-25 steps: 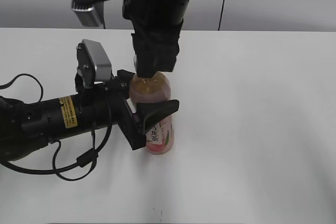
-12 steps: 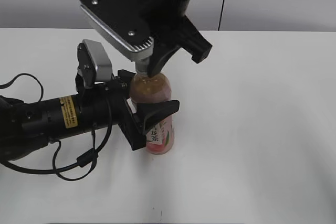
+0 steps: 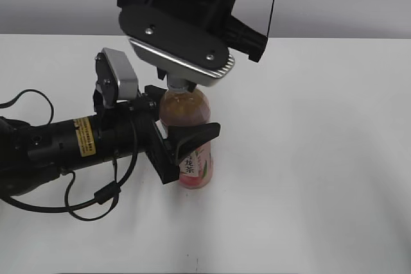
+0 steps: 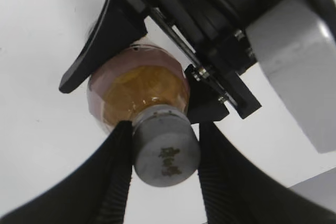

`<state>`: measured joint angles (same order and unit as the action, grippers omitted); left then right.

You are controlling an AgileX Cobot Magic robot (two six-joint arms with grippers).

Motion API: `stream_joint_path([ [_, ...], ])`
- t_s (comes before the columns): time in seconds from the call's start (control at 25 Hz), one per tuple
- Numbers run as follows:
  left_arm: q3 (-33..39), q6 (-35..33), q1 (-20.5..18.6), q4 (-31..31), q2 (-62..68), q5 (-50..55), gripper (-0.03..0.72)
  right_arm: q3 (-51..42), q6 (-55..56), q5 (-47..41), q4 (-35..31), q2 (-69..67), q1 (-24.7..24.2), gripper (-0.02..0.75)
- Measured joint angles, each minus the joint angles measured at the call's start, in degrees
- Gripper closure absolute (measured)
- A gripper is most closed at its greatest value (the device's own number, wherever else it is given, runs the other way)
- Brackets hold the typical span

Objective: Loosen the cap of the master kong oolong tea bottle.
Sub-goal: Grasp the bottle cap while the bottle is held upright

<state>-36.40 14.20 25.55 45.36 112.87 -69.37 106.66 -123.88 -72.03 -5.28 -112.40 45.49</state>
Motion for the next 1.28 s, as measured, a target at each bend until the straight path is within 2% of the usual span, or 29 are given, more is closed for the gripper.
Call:
stream_joint_path([
  [0.16,0.00,0.05,0.00,0.00,0.00,0.07,0.244,0.00,-6.87,0.06,0.80,0.00,0.05,0.455],
  [0.44,-0.28,0.67,0.00,0.20,0.00,0.53,0.244,0.00,-10.58,0.23,2.90,0.00,0.22,0.455],
  [1.28,-0.45,0.86,0.06,0.74,0.00,1.02,0.244,-0.57,-13.39,0.41,4.81,0.57,0.57,0.455],
])
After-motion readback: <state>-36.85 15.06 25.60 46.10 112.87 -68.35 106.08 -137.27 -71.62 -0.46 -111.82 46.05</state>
